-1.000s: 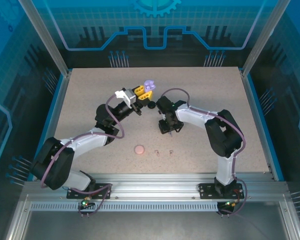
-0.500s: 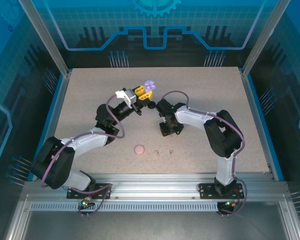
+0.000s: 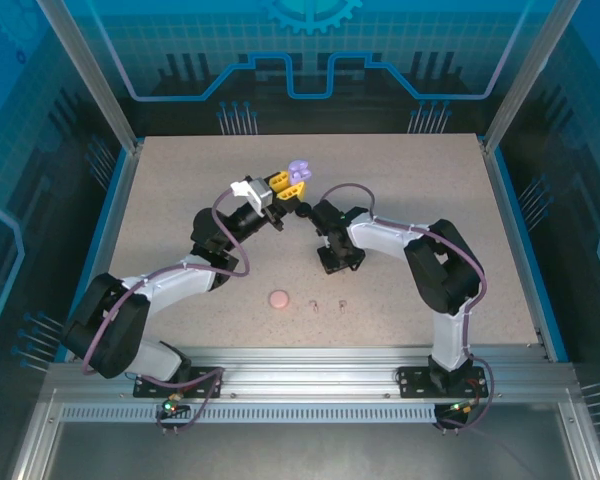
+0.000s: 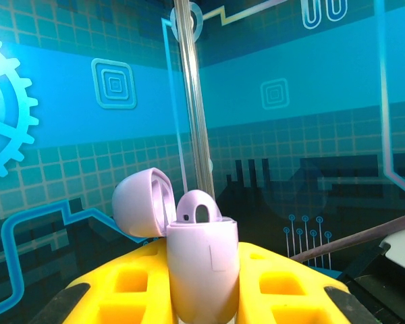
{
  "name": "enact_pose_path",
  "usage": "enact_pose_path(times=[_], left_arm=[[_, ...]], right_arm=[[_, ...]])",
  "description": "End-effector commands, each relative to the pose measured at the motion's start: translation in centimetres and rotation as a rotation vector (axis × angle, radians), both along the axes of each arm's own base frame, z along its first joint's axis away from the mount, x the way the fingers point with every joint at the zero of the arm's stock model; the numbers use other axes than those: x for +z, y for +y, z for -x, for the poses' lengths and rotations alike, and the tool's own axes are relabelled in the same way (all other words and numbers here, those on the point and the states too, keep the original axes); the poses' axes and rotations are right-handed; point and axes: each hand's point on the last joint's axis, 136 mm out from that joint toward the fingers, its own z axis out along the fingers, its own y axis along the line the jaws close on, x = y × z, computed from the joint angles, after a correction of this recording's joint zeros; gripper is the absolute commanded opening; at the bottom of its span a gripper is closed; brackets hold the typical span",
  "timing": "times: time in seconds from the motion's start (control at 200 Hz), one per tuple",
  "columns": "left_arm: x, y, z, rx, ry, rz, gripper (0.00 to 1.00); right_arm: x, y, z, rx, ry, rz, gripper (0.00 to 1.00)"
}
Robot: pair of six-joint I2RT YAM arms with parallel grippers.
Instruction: Insert the wireless bluetooth earbuds into the charging case
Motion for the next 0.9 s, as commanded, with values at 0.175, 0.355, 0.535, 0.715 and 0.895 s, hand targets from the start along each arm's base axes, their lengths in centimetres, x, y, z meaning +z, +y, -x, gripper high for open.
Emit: enact_pose_path(times=[0.175,0.355,0.535,0.715,0.895], left_arm=[[0.9,0.2,0.4,0.004,-0.034,0.031,0.0],[1.0,0.2,0.5,0.001,-0.035,0.034,0.0],[1.1,0.2,0.5,0.001,-0.034,0.03,0.0],[1.1,0.1,0.4,0.0,-0.033,0.029,0.0],[1.2,0.1,0.4,-0.001,-0.033,0.028,0.0]], right_arm=[[-1.4,-0.8,0.9,-0.005,0.032,0.042,0.27],[-1.3,-0.6,1.0,0.02,0.029,0.034,0.35],[-0.8,-0.6,0.9,0.067,0.024,0.03,0.43],[-0.5,-0.3,1.3,0.124,0.036,0.018,0.38],[-0.6,-0.5,1.7,0.159,0.049,0.011,0.37]])
